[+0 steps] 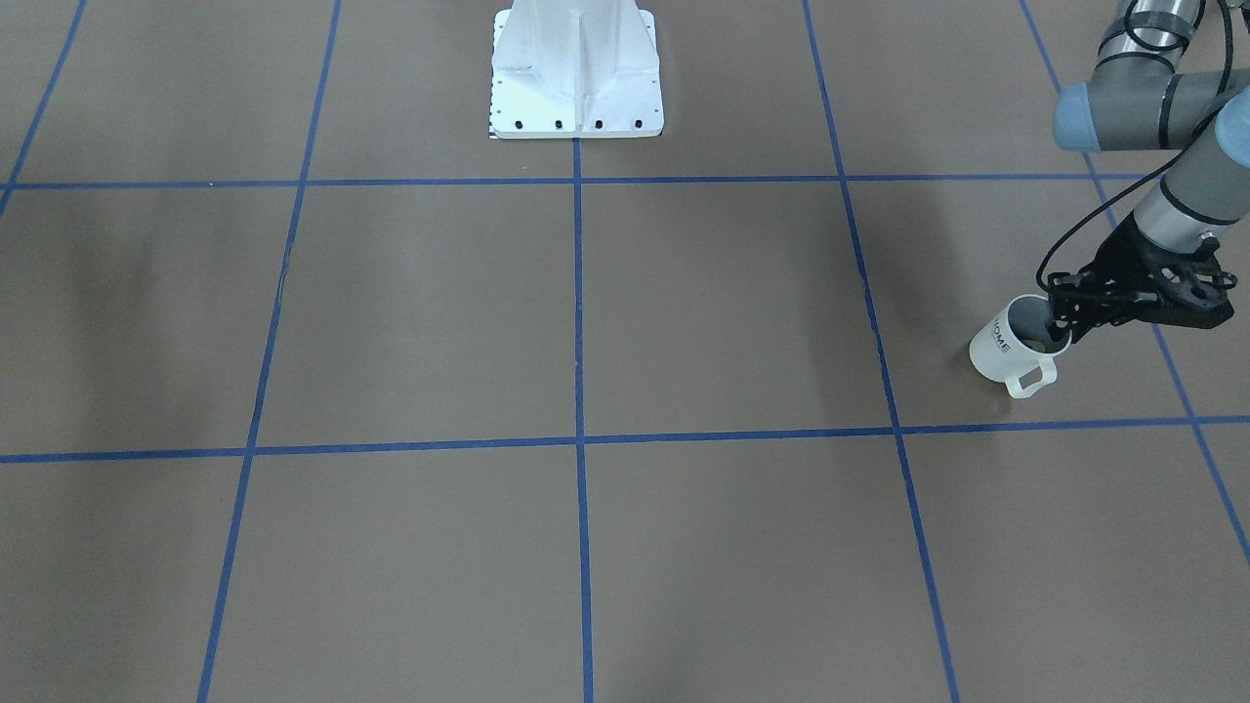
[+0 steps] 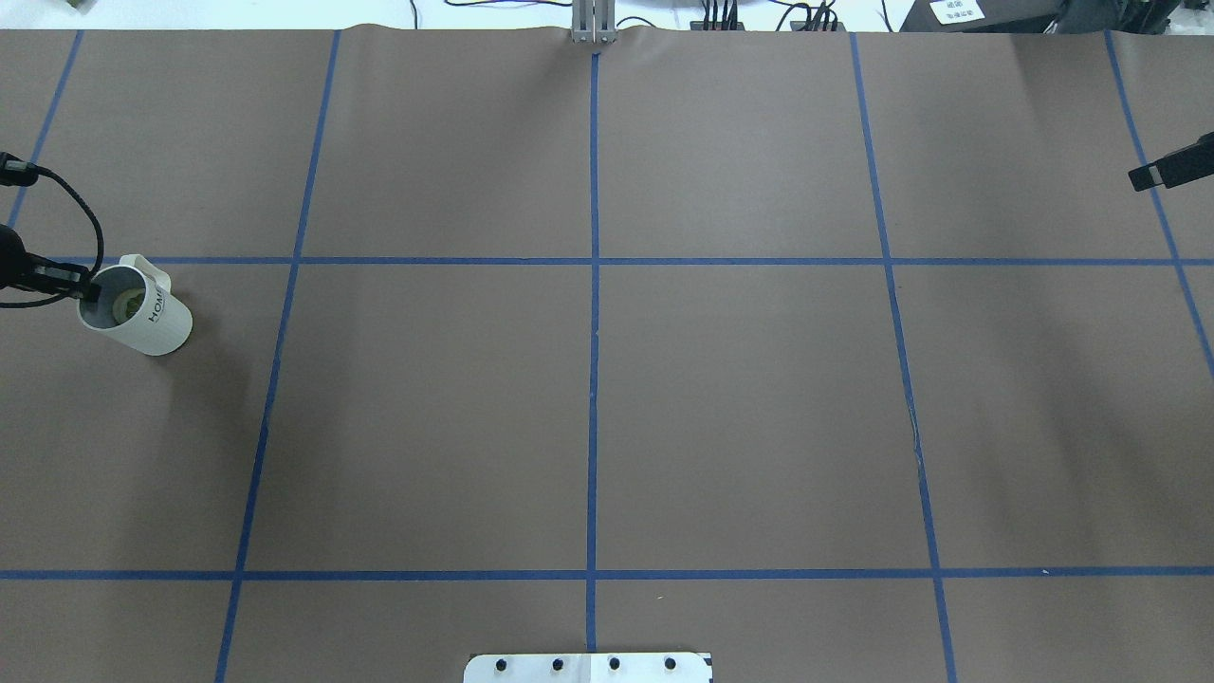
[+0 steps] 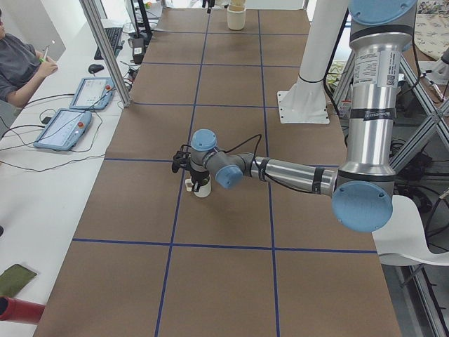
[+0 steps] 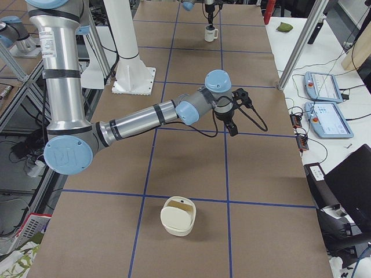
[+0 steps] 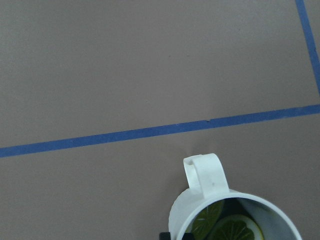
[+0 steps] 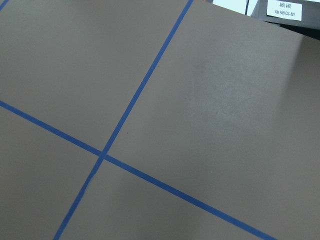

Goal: Left arm hands cup to right arm to dump lemon

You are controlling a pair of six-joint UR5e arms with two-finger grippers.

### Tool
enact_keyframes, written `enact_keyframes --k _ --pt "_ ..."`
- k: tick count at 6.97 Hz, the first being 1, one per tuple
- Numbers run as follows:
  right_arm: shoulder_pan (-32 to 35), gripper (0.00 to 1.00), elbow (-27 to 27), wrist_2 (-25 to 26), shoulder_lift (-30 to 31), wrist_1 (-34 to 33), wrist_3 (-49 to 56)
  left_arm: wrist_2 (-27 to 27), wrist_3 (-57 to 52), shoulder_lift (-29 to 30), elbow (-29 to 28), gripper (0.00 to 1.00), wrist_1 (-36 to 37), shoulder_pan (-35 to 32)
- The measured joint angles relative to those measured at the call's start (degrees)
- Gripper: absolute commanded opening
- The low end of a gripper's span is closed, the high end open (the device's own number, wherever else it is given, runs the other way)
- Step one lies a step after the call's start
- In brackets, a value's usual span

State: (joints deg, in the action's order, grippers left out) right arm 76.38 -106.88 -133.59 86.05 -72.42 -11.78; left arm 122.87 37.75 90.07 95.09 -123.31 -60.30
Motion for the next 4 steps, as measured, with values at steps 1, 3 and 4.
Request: enact_keyframes --k 1,3,4 --pt "0.0 1.00 0.0 0.0 0.0 0.0 0.0 0.0 -0.1 -0.2 0.0 0.12 0.0 0.0" --pt "-0.1 1.00 0.0 0.0 0.0 0.1 0.0 0.0 -0.1 -0.4 0.0 0.00 0.0 0.1" --pt "-0.1 1.00 0.0 -0.1 0.0 0.1 0.0 0.2 -0.1 -0.4 0.6 0.00 0.1 0.0"
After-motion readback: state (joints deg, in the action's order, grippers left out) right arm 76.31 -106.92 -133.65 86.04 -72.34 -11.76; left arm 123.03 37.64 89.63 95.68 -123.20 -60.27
